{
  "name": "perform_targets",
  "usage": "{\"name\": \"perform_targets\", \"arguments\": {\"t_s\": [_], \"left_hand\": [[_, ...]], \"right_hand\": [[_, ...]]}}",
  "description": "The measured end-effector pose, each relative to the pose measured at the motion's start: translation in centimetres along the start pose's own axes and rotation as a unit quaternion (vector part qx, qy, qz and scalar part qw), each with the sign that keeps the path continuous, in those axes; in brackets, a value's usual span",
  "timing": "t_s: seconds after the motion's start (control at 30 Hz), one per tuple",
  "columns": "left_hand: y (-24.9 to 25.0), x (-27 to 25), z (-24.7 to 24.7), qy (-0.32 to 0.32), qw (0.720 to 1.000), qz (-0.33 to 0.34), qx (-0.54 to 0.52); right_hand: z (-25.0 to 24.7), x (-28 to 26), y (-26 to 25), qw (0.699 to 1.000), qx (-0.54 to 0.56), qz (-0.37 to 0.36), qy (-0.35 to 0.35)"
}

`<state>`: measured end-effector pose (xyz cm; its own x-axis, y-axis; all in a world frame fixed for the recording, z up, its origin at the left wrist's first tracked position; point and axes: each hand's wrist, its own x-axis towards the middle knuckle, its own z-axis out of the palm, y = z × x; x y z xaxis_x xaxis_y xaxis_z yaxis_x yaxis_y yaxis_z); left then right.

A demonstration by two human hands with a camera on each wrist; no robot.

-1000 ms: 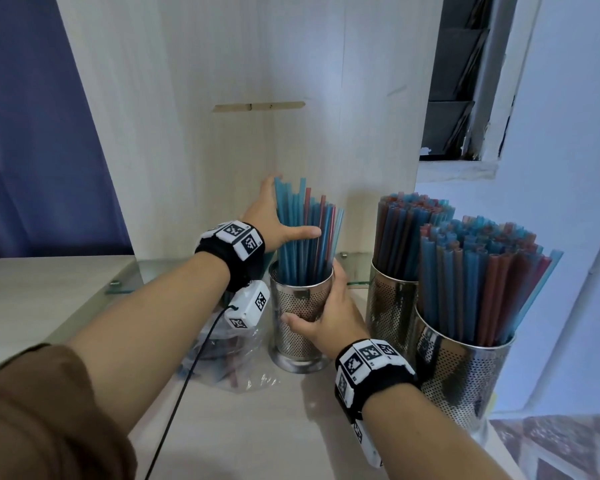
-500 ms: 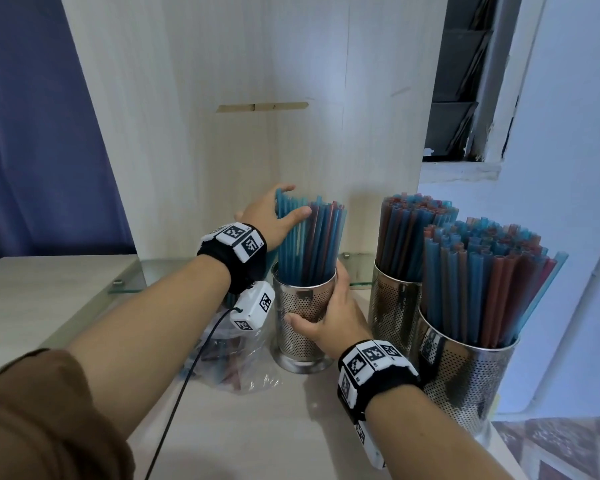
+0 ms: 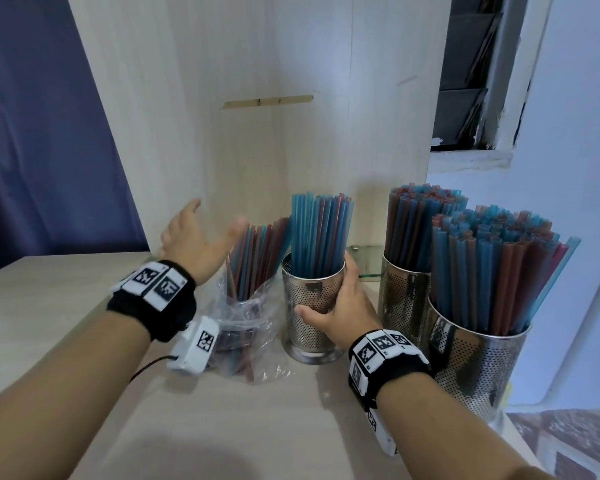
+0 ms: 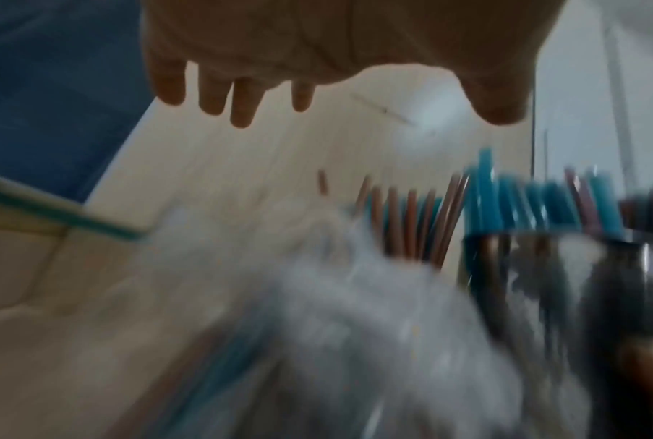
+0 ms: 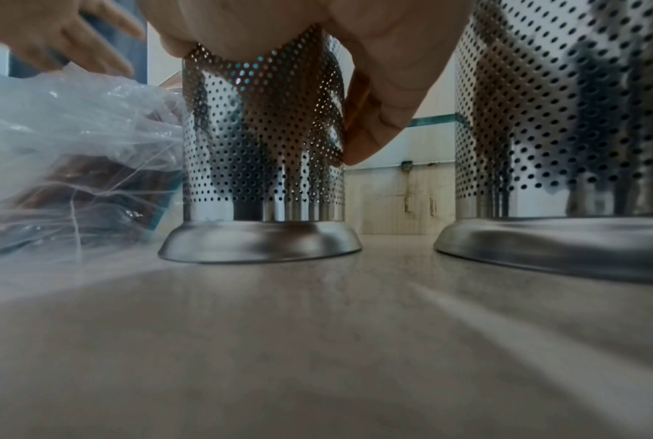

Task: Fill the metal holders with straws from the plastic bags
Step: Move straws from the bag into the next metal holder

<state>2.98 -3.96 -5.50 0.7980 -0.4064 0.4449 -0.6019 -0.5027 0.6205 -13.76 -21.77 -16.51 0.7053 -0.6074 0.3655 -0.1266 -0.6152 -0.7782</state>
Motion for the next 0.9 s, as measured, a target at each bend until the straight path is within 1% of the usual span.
{"name": "perform_targets", "arguments": {"t_s": [0.1, 0.13, 0.2, 0.3, 0.4, 0.47, 0.53, 0.63, 0.7, 0.8, 0.83, 0.9], "left_hand": [[-3.5, -1.6, 1.5, -0.124, 0.989, -0.041, 0.066], [-4.4, -2.1, 2.2, -0.151, 0.984, -0.041, 0.083], [-5.7, -2.6, 3.6, -0.164, 0.981, -0.029, 0.1], [-6.0, -3.7, 5.2, -0.156, 0.983, -0.023, 0.097], [-5.9, -5.1, 6.0, -0.151, 0.979, 0.003, 0.137], [-6.1, -5.4, 6.1, -0.141, 0.979, 0.018, 0.146], [-6.6, -5.1, 6.3, -0.129, 0.983, 0.02, 0.131], [-6.9, -5.1, 6.4, -0.123, 0.989, 0.029, 0.073], [-6.8, -5.2, 6.0, -0.105, 0.993, 0.029, 0.035], [-6.2, -5.8, 5.4, -0.074, 0.997, 0.018, 0.025], [-5.9, -6.0, 5.2, -0.053, 0.998, 0.015, 0.022], [-5.4, -6.5, 4.8, 0.007, 1.0, 0.007, -0.014]], "right_hand": [[0.1, 0.0, -0.1, 1.0, -0.002, 0.004, 0.001], [0.1, 0.0, -0.1, 1.0, -0.003, 0.006, 0.002], [0.1, -0.1, -0.2, 1.0, 0.004, 0.008, 0.005], [0.0, -0.2, -0.4, 1.0, 0.005, 0.009, 0.006], [-0.1, -0.3, -0.5, 1.0, 0.008, 0.005, 0.008], [-0.2, -0.4, -0.7, 1.0, 0.007, 0.002, 0.009], [-0.2, -0.4, -0.8, 1.0, 0.01, 0.005, 0.006], [-0.3, -0.5, -0.9, 1.0, 0.009, 0.01, 0.005], [-0.3, -0.5, -1.0, 1.0, -0.002, 0.015, 0.01], [-0.2, -0.6, -1.1, 0.999, -0.021, 0.019, 0.023], [-0.3, -0.6, -1.2, 0.999, -0.026, 0.017, 0.027], [-0.3, -0.7, -1.2, 0.999, -0.03, 0.014, 0.031]]}}
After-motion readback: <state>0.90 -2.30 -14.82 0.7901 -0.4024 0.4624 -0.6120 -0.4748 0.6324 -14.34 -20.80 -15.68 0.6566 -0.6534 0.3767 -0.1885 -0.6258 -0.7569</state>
